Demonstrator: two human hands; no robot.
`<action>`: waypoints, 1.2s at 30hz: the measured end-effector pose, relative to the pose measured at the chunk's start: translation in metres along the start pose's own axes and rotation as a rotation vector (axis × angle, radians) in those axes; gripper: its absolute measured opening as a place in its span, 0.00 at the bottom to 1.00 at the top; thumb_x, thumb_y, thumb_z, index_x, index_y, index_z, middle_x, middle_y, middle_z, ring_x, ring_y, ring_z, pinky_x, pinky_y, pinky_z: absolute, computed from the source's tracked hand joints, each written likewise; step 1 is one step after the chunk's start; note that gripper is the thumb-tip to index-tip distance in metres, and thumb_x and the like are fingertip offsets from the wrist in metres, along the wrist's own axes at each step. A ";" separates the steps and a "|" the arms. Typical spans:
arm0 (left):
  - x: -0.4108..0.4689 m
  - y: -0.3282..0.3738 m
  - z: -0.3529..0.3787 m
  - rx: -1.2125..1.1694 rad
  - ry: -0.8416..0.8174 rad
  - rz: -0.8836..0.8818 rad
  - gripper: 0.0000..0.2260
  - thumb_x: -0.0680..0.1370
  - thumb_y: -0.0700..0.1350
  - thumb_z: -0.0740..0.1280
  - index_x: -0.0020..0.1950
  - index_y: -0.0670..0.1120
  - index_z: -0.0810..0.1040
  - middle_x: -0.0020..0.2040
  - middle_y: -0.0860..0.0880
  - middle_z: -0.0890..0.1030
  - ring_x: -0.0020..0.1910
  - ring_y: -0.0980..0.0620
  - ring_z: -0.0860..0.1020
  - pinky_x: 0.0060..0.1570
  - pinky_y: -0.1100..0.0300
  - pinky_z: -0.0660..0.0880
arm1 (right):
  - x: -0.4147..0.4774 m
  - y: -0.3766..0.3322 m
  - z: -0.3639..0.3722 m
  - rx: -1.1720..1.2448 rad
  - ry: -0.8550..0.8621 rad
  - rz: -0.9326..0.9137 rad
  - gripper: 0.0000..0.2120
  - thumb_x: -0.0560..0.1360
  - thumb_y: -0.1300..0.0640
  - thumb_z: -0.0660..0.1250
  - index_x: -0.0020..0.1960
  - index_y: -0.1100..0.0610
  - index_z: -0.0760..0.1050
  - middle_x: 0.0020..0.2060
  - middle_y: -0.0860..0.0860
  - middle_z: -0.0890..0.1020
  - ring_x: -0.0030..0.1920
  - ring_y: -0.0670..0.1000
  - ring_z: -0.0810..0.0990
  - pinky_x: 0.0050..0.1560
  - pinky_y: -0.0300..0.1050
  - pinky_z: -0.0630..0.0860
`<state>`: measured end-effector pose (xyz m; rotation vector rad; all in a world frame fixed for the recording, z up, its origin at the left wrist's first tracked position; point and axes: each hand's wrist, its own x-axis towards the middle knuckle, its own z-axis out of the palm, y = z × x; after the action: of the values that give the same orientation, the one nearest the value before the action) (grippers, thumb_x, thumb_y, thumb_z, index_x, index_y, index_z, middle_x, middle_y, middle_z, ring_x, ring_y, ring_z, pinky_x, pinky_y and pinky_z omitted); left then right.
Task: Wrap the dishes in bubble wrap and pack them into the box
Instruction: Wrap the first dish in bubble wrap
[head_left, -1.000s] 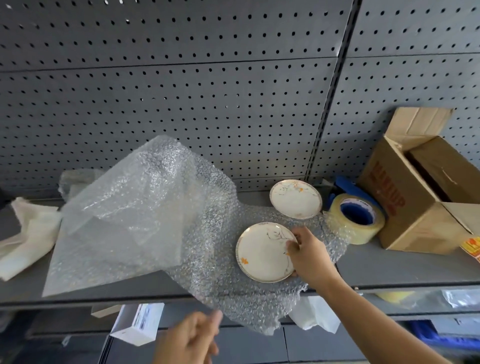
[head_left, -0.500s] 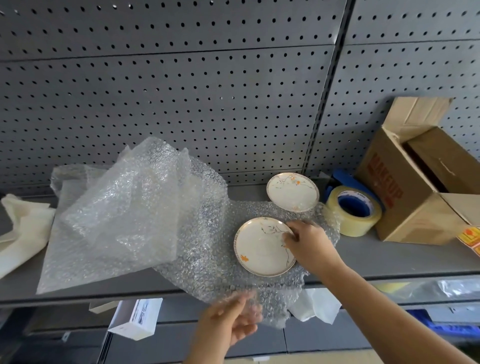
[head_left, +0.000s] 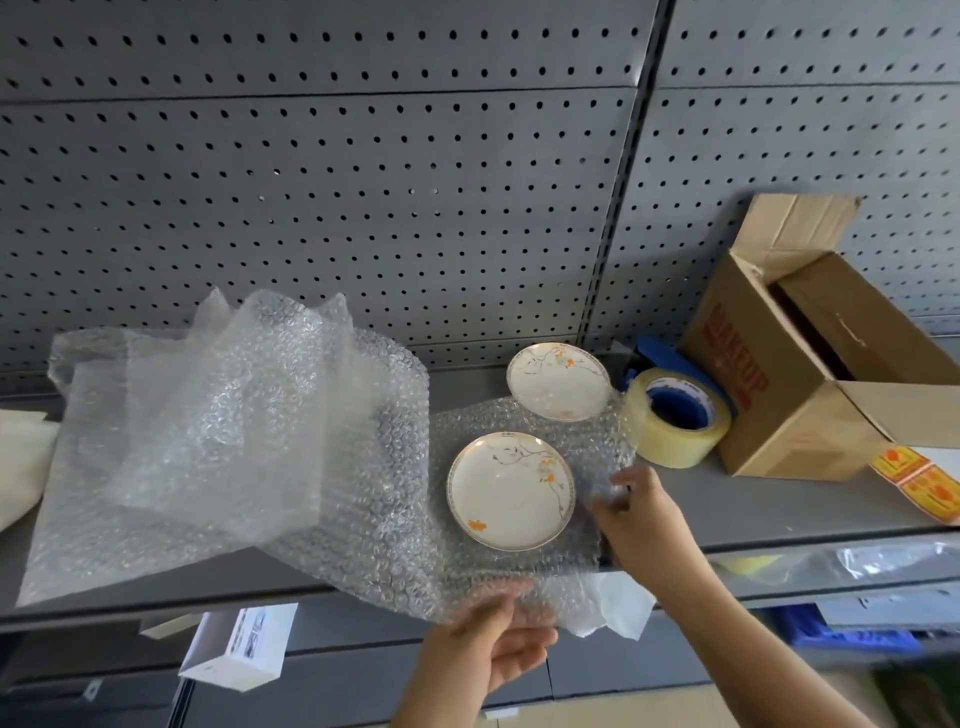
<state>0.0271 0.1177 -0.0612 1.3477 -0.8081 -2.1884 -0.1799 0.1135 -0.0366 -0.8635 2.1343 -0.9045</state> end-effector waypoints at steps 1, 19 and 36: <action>0.000 0.000 0.002 0.005 -0.009 0.000 0.10 0.84 0.37 0.60 0.57 0.38 0.80 0.49 0.34 0.86 0.44 0.41 0.87 0.42 0.53 0.83 | 0.002 0.000 0.002 0.038 0.027 -0.019 0.10 0.80 0.58 0.65 0.59 0.52 0.69 0.41 0.49 0.80 0.38 0.51 0.81 0.33 0.47 0.81; -0.043 0.052 -0.067 -0.131 0.310 0.278 0.20 0.72 0.54 0.64 0.56 0.40 0.77 0.37 0.38 0.85 0.31 0.44 0.85 0.26 0.53 0.82 | 0.030 0.011 -0.011 -0.023 0.238 -0.248 0.09 0.81 0.61 0.62 0.58 0.50 0.73 0.46 0.49 0.82 0.40 0.53 0.80 0.37 0.45 0.74; -0.066 0.152 -0.051 0.886 0.487 1.522 0.08 0.78 0.42 0.66 0.41 0.40 0.76 0.53 0.46 0.75 0.58 0.37 0.74 0.63 0.41 0.72 | -0.003 -0.027 -0.015 -0.013 0.182 -0.442 0.09 0.81 0.58 0.65 0.58 0.47 0.76 0.53 0.45 0.76 0.46 0.43 0.78 0.46 0.45 0.74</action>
<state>0.1114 0.0362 0.0665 0.8527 -1.8067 -0.2916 -0.1816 0.1060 -0.0065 -1.3364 2.1387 -1.2286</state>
